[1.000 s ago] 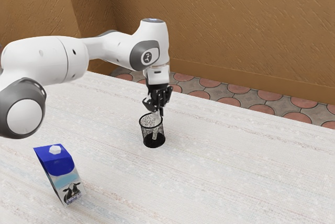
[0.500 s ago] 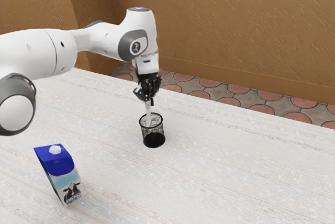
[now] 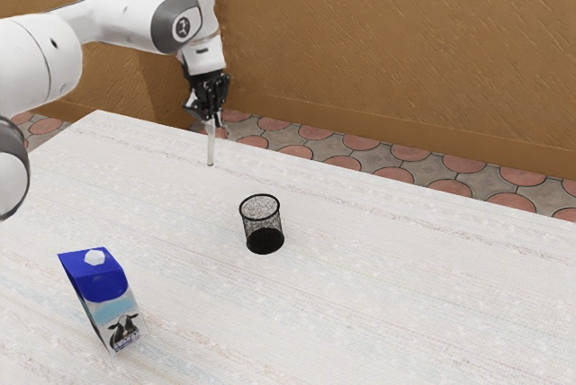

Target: Take the marker out of the pen holder and place it to the left of the pen holder.

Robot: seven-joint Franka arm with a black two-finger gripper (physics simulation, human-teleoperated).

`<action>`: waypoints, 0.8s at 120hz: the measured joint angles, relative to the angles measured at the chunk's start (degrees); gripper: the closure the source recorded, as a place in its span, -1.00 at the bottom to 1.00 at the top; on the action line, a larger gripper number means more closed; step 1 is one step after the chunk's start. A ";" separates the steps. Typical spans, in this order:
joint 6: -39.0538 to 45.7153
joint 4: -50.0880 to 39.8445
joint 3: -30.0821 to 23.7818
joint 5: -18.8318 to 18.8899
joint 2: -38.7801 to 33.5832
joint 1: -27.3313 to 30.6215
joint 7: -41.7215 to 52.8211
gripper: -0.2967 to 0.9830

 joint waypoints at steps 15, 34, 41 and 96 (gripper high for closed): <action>6.33 -1.32 3.79 6.83 2.91 -0.12 1.88 0.69; 18.88 -8.24 6.56 21.07 5.62 -0.48 1.41 0.69; 22.15 -8.89 6.93 24.22 5.99 -0.60 0.59 0.69; 32.02 -15.24 9.65 28.74 8.39 -0.07 -5.96 0.69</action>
